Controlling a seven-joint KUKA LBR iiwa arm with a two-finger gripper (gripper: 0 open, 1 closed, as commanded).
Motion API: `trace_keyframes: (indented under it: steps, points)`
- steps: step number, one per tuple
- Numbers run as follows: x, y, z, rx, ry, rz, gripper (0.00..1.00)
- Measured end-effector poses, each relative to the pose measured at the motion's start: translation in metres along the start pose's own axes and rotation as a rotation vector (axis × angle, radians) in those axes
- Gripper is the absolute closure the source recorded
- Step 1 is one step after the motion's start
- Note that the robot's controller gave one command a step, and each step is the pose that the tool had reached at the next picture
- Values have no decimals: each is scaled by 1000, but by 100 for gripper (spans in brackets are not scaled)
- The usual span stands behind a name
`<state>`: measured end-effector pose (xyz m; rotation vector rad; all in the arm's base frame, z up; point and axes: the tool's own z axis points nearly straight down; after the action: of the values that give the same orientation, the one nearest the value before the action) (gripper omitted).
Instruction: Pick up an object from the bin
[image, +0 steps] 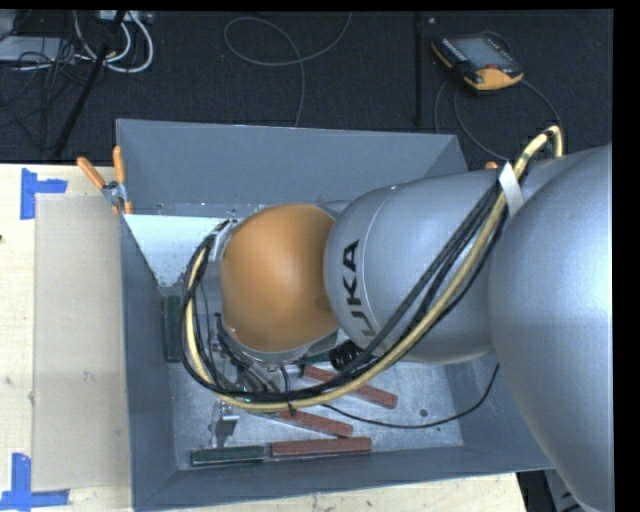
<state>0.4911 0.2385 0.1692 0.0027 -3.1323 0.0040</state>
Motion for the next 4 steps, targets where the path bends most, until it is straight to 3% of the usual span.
trace_keyframes:
  steps: [1, 2, 3, 4]
  points:
    - [-2, -1, -3, -2, -6, 4, 0]
    - [6, -12, 37, -3, -11, -79, 0]
    - [17, -35, 97, -5, -10, 142, 100]
    - [17, -35, 97, -6, -10, 143, 100]
